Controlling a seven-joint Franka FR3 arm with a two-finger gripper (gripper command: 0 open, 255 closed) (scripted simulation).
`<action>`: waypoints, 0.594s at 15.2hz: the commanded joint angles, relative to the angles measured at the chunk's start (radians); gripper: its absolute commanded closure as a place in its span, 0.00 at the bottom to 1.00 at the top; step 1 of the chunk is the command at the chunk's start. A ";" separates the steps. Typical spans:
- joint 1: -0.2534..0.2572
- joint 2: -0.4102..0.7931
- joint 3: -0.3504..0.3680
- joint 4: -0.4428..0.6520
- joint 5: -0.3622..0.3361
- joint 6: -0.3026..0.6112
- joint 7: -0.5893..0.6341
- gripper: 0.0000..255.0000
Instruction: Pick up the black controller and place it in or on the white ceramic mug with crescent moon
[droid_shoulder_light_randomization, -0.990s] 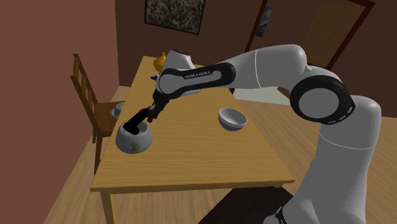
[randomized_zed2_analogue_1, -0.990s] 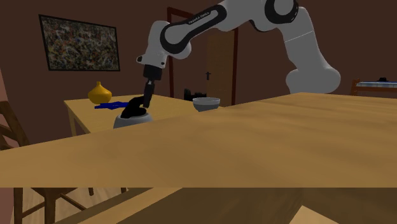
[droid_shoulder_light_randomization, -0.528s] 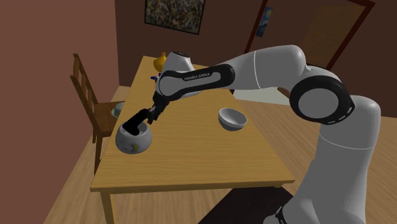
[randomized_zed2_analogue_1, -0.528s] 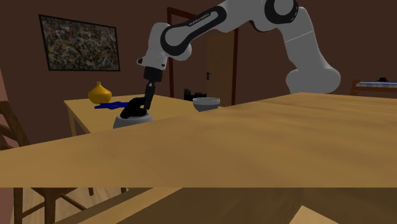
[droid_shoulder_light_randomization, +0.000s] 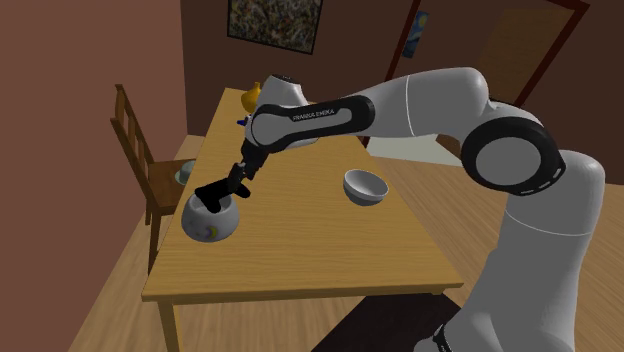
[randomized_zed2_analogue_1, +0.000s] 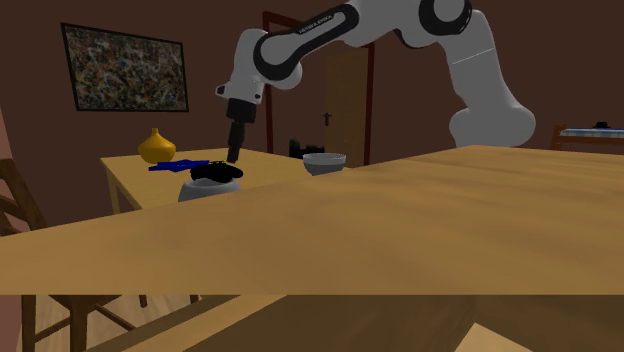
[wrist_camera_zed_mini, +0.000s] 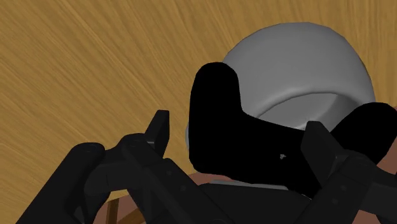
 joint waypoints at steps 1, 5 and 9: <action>-0.002 -0.037 -0.003 0.000 -0.004 -0.038 0.002 0.00; -0.003 -0.052 -0.005 0.004 -0.007 -0.057 0.003 0.00; -0.003 -0.052 -0.005 0.004 -0.007 -0.057 0.003 0.00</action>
